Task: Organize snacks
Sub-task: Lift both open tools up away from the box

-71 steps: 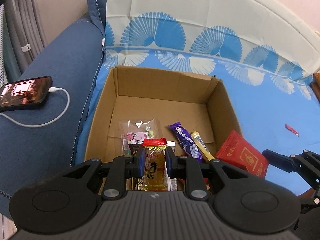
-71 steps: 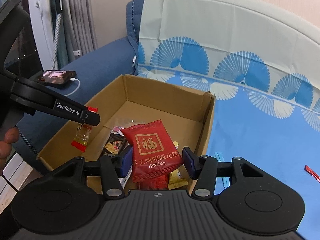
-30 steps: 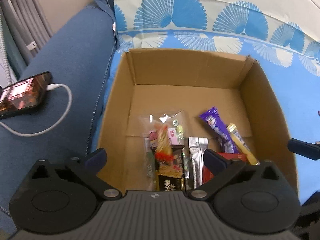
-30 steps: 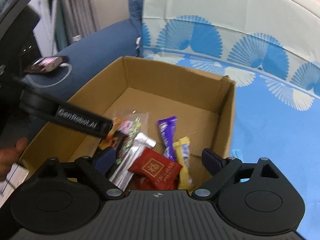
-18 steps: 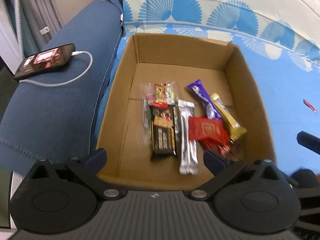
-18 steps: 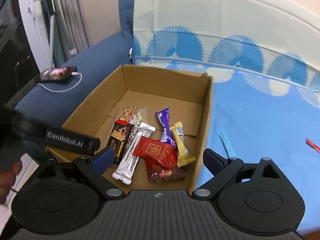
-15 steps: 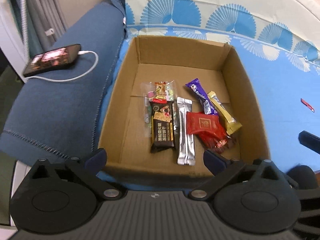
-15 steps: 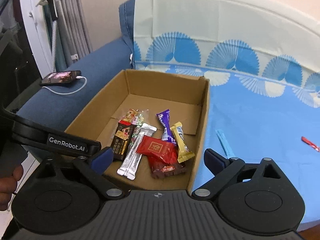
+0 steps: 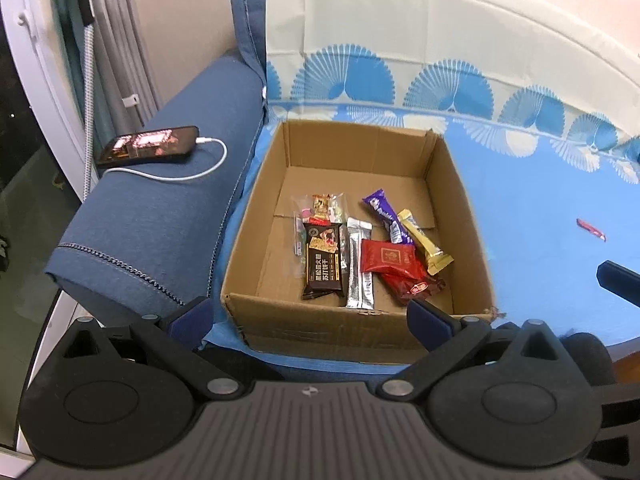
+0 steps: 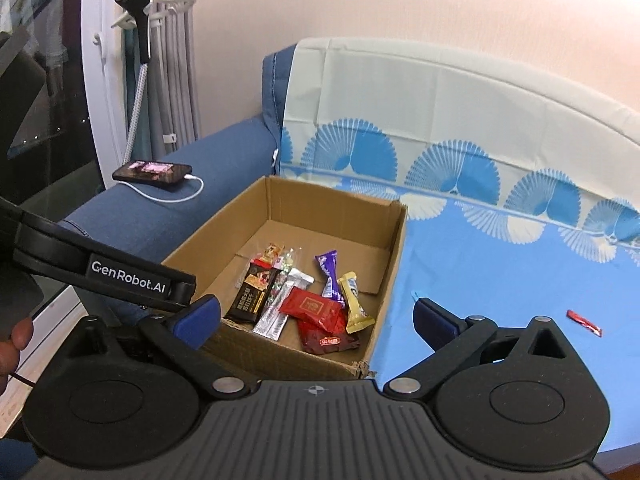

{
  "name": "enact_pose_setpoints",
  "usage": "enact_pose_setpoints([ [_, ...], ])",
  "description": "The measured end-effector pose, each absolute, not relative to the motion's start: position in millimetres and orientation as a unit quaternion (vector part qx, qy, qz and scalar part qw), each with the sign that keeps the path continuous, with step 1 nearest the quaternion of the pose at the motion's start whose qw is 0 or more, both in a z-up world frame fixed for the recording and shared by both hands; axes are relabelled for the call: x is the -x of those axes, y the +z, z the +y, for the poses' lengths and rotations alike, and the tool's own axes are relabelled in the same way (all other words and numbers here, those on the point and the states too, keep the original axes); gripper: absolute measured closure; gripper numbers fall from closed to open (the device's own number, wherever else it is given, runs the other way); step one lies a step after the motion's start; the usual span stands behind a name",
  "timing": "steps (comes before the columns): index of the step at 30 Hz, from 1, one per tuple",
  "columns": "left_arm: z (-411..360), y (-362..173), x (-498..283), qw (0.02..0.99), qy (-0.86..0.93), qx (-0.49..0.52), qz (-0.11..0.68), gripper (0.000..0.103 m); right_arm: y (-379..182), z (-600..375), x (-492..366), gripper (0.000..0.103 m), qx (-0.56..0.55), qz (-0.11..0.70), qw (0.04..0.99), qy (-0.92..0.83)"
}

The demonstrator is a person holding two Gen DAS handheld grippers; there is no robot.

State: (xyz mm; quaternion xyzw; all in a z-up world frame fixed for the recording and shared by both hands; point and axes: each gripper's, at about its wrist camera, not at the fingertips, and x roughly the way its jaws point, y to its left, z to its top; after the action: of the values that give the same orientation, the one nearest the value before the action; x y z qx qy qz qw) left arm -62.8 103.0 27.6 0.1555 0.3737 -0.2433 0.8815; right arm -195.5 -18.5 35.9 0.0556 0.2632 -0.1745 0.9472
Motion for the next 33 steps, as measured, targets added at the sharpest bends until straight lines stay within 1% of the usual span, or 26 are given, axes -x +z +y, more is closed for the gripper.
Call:
enact_pose_setpoints([
  [15, 119, 43, 96, 0.897, -0.243, -0.152, 0.336, 0.0, 49, 2, 228, 0.0, -0.038, 0.235, 0.954, -0.185],
  [33, 124, 46, 98, 0.898, -0.241, -0.152, 0.335, 0.0, 52, 8, 232, 0.0, -0.033, 0.232, 0.955, -0.184],
])
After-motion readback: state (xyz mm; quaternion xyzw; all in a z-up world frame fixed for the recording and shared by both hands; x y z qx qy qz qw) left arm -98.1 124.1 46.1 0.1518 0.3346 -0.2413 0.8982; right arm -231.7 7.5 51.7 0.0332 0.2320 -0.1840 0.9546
